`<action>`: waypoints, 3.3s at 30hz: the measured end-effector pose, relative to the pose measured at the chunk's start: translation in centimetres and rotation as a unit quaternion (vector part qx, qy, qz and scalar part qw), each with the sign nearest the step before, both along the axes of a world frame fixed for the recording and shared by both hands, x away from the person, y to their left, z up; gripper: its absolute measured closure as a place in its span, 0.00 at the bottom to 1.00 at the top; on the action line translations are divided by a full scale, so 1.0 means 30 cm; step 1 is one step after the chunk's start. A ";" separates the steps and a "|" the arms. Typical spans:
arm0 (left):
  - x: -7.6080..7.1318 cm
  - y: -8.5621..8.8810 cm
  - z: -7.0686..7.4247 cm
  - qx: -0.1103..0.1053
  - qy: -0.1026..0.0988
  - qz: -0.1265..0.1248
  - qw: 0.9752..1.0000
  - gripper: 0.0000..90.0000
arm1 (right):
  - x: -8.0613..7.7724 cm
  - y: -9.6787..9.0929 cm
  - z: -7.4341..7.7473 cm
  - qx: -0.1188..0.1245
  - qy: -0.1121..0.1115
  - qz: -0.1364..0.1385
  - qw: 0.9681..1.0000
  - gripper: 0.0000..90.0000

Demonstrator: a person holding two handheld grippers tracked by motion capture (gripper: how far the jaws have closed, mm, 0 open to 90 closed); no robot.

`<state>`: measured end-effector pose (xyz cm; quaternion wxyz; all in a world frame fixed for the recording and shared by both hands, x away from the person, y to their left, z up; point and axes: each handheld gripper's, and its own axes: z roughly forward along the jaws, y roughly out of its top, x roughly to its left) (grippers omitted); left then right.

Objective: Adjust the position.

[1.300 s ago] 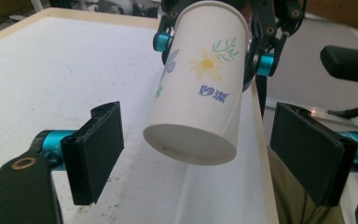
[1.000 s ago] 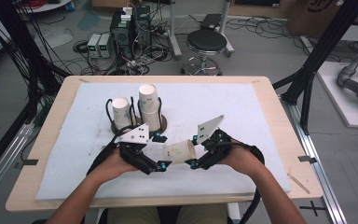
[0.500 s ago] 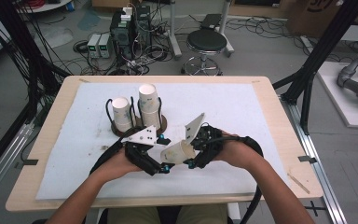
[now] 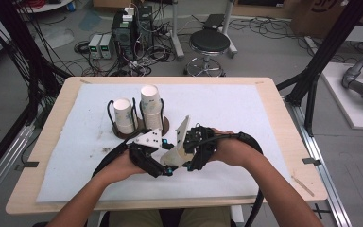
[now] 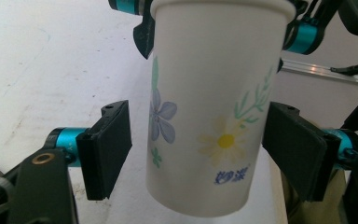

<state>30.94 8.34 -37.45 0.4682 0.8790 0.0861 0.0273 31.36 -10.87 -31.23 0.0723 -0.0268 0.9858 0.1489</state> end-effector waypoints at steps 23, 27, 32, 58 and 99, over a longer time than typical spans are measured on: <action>0.001 -0.024 -0.013 0.018 0.009 -0.022 1.000 0.40 | -0.003 0.038 -0.018 -0.050 0.000 0.012 0.999 0.39; 0.001 -0.023 -0.012 0.016 0.010 -0.023 1.000 0.40 | -0.003 0.035 -0.016 -0.048 0.000 0.010 0.999 0.38; 0.001 -0.021 -0.009 0.009 0.011 -0.025 1.000 0.39 | -0.001 0.021 -0.017 -0.030 0.005 0.008 1.000 0.35; 0.017 0.174 -0.106 -0.138 0.028 0.085 0.986 0.35 | 0.005 -0.402 -0.164 0.355 0.022 -0.209 0.911 0.24; -0.051 0.416 -0.138 -0.244 -0.072 0.192 0.948 0.34 | -0.043 -0.621 -0.299 0.398 -0.083 -0.375 0.834 0.24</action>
